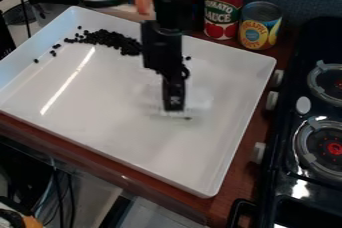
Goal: Sweep into pile
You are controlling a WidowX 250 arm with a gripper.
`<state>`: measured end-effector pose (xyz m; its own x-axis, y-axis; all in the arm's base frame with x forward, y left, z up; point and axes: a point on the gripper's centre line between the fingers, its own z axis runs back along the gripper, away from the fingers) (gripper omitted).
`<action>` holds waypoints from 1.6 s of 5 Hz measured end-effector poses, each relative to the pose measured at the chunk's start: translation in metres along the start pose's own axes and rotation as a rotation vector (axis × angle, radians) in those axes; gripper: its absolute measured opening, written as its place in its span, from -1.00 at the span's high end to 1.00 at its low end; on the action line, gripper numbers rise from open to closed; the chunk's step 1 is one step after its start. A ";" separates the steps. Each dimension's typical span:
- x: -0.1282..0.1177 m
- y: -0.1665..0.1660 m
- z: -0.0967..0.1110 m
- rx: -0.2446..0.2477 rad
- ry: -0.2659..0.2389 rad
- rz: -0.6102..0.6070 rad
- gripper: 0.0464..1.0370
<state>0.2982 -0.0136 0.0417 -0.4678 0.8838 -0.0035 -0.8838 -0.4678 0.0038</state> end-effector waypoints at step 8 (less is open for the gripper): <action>0.008 -0.032 -0.018 -0.060 0.013 0.179 -0.36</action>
<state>0.3231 0.0080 0.0240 -0.6171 0.7866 -0.0206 -0.7849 -0.6172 -0.0538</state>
